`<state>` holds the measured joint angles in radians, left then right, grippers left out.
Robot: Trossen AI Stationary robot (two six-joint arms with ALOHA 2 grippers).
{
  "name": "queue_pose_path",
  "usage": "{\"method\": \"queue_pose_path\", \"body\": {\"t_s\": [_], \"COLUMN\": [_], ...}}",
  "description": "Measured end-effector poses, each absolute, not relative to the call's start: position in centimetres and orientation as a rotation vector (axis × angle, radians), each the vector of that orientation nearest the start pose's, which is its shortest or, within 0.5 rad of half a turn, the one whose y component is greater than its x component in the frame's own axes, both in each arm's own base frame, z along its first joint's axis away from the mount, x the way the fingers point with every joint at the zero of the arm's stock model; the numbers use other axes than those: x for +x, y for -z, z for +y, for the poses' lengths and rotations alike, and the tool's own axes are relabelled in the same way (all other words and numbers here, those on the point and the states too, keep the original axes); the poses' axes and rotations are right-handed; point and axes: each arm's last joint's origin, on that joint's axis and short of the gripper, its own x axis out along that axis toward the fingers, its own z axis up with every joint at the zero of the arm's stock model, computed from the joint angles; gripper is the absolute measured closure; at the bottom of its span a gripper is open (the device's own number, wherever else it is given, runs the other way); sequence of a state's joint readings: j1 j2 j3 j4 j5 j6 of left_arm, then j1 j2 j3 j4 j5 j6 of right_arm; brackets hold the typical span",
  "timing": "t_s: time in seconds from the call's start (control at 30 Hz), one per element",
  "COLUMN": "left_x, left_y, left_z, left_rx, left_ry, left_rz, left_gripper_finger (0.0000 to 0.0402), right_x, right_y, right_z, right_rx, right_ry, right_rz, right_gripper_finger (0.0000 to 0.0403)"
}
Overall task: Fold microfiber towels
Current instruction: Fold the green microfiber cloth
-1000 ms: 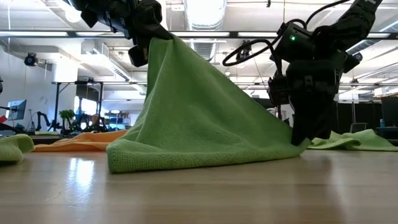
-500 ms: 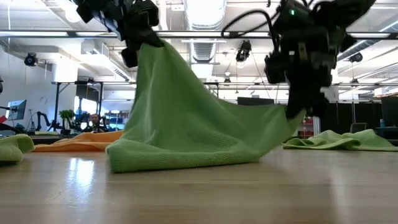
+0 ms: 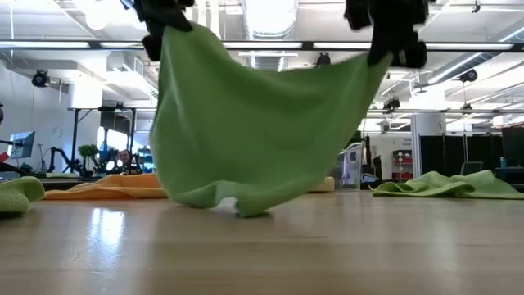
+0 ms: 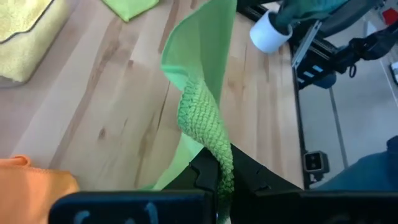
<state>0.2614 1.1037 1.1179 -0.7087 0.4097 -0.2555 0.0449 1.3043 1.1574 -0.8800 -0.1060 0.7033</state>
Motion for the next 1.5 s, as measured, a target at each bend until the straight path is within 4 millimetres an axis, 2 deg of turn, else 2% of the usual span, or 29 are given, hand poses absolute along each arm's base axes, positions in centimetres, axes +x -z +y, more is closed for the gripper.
{"method": "queue_pose_path", "body": {"t_s": [0.2,0.37,0.63,1.0,1.37,1.5], "left_x": [20.2,19.5,19.4,20.9,23.7,25.1], "left_y": [-37.6,-40.0,-40.3,-39.3,-37.5,-36.9], "left_z": [4.2,4.0,3.6,0.5,-4.2,-6.8], "left_rx": [-0.532,-0.672,-0.954,-0.992,-1.021,-1.033], "left_ry": [0.05,0.022,-0.035,0.076,0.168,0.243], "left_rz": [0.599,0.525,0.535,0.668,0.836,0.864], "left_gripper_finger": [0.0402,0.0402,0.0401,0.0401,0.0401,0.0402], "right_x": [25.0,24.8,24.4,23.7,23.5,23.4], "right_y": [-33.9,-36.6,-39.5,-40.2,-39.0,-38.4], "right_z": [1.7,2.0,3.4,7.7,12.8,14.6], "right_rx": [0.615,0.518,0.429,0.415,0.464,0.484], "right_ry": [0.286,0.307,0.286,0.207,0.132,0.097], "right_rz": [1.057,1.083,1.097,1.148,1.248,1.289], "right_gripper_finger": [0.0394,0.0394,0.0394,0.0394,0.0394,0.0394]}}
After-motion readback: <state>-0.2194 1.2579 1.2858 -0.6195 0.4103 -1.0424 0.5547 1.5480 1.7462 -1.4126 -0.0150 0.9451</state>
